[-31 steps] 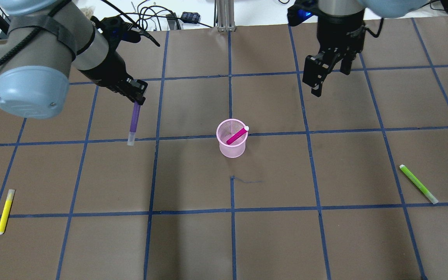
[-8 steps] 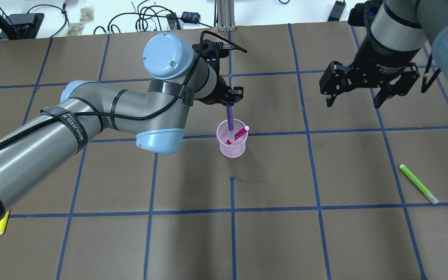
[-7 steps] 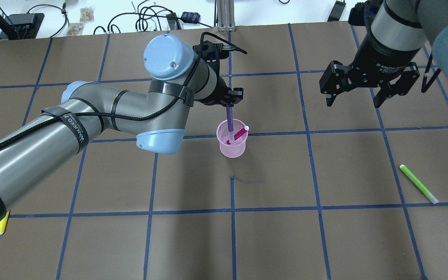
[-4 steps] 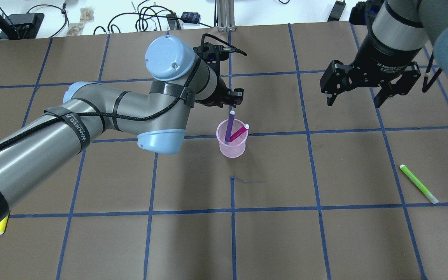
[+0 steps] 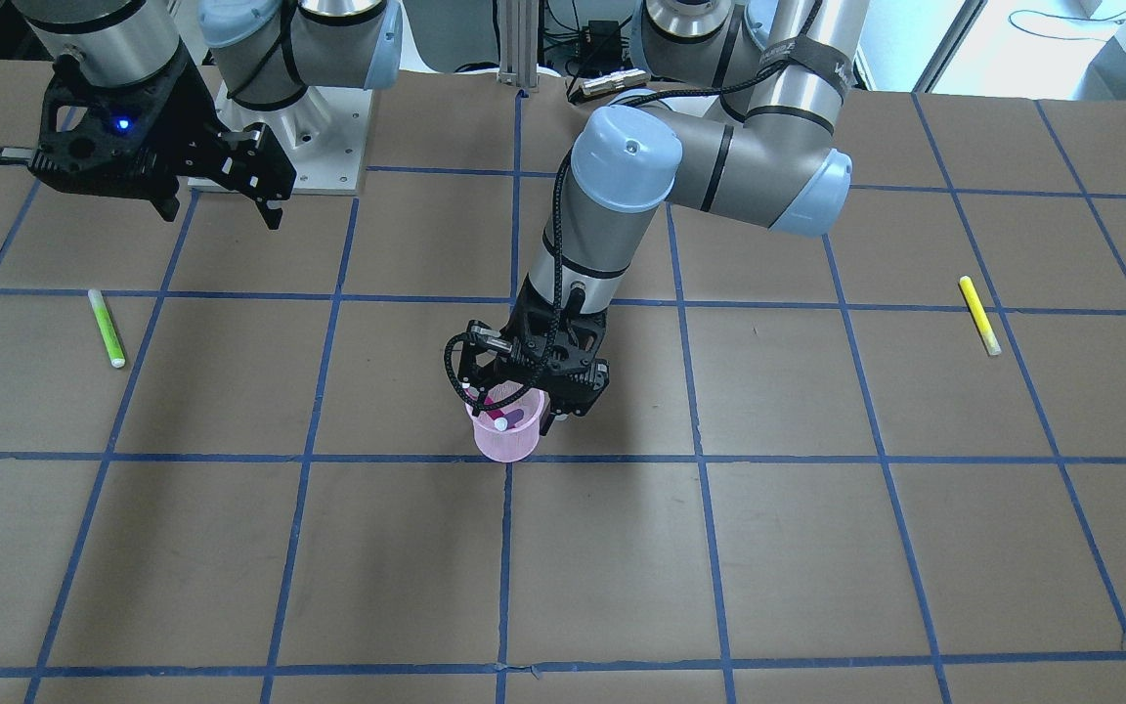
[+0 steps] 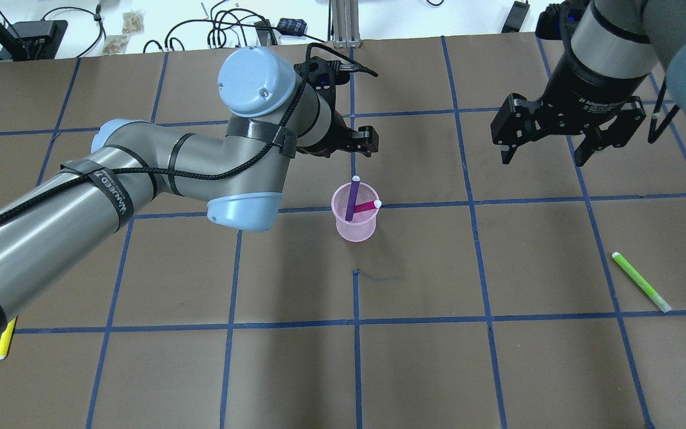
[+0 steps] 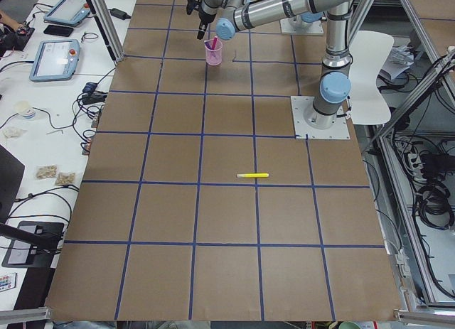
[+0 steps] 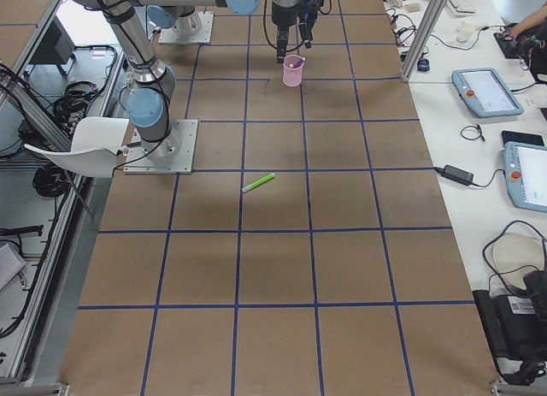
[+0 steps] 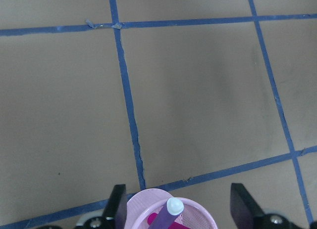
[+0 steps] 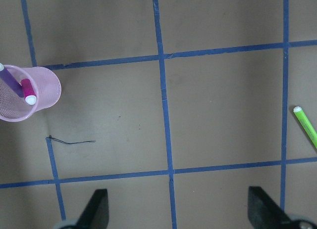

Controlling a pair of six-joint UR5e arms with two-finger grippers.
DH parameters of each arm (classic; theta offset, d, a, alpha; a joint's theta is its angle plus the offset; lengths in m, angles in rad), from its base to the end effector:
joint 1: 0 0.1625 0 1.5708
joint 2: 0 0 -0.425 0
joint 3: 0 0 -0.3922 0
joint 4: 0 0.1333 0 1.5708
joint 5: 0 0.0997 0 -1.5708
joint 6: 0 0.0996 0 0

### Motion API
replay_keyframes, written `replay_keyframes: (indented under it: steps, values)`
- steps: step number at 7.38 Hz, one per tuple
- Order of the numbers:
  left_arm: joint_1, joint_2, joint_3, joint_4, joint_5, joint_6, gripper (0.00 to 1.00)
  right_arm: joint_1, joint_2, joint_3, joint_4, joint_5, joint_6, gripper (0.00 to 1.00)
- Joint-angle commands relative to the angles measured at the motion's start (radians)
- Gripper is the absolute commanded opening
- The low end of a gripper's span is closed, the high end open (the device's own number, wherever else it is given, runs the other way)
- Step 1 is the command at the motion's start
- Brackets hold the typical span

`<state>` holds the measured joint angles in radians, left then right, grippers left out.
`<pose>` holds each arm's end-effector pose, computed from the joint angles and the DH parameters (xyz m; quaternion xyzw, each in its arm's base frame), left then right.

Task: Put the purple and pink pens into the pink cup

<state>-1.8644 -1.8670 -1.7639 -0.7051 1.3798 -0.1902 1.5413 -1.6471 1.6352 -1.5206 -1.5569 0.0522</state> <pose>-0.3190 -0.5292 0.3304 -0.0683 -0.9756 0.1584 0.1356 0.1212 -0.4594 0.4876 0.0410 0.9990 0.0192 0.0067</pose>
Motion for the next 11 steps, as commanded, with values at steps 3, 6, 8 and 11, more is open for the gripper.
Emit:
replay_keyframes:
  steps: [3, 6, 8, 11]
  values:
    - [0.157, 0.121, 0.232, -0.693, 0.191, 0.257, 1.0, -0.001, -0.005, 0.0, 0.002, 0.0, 0.002, 1.0]
    - [0.286, 0.224, 0.297, -0.824, 0.229, 0.308, 1.0, -0.001, -0.007, 0.0, 0.004, 0.0, -0.002, 1.0]
    - [0.292, 0.235, 0.311, -0.829, 0.162, 0.304, 1.0, -0.001, -0.007, 0.0, 0.002, 0.0, -0.002, 1.0]
    - [0.297, 0.229, 0.34, -0.919, 0.186, 0.331, 1.0, -0.001, -0.008, 0.0, 0.004, 0.0, 0.0, 1.0]
